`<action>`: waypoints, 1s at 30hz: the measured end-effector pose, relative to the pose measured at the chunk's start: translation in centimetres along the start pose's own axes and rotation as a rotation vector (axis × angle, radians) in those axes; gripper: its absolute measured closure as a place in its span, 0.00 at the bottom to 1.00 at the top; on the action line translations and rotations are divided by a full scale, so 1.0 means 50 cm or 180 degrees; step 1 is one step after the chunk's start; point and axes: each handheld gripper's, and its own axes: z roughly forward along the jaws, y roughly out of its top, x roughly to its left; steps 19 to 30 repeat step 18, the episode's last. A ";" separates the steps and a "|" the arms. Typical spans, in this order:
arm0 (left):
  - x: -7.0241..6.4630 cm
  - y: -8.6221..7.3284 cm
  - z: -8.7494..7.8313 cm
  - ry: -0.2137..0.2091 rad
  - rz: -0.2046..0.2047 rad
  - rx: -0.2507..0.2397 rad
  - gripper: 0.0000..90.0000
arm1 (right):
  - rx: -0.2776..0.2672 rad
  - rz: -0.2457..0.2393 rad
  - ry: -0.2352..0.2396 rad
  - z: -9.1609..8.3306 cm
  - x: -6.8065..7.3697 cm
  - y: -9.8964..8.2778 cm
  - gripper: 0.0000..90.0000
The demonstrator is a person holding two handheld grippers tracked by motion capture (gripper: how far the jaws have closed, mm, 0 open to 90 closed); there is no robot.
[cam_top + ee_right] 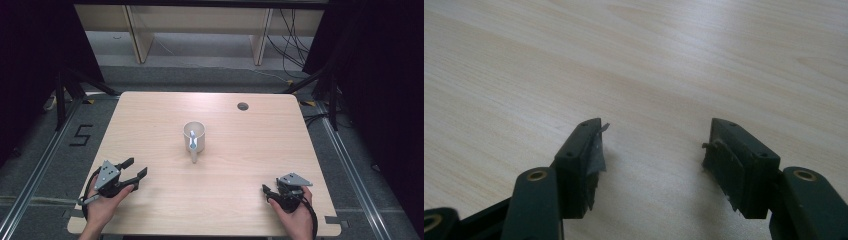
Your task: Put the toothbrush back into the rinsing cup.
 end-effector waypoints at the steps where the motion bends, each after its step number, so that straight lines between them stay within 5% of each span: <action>1: 0.000 0.000 0.000 0.0000 0.0000 0.0000 0.40 | 0.0000 0.0000 0.0000 0.000 0.000 0.000 0.45; 11: 0.001 -0.030 -0.008 0.0046 -0.0030 -0.0025 0.39 | -0.0006 0.0000 -0.0042 -0.001 0.001 0.000 0.45; 30: 0.002 -0.035 -0.012 0.0059 -0.0037 -0.0084 0.39 | -0.0011 0.0033 -0.0003 -0.001 0.001 0.000 0.45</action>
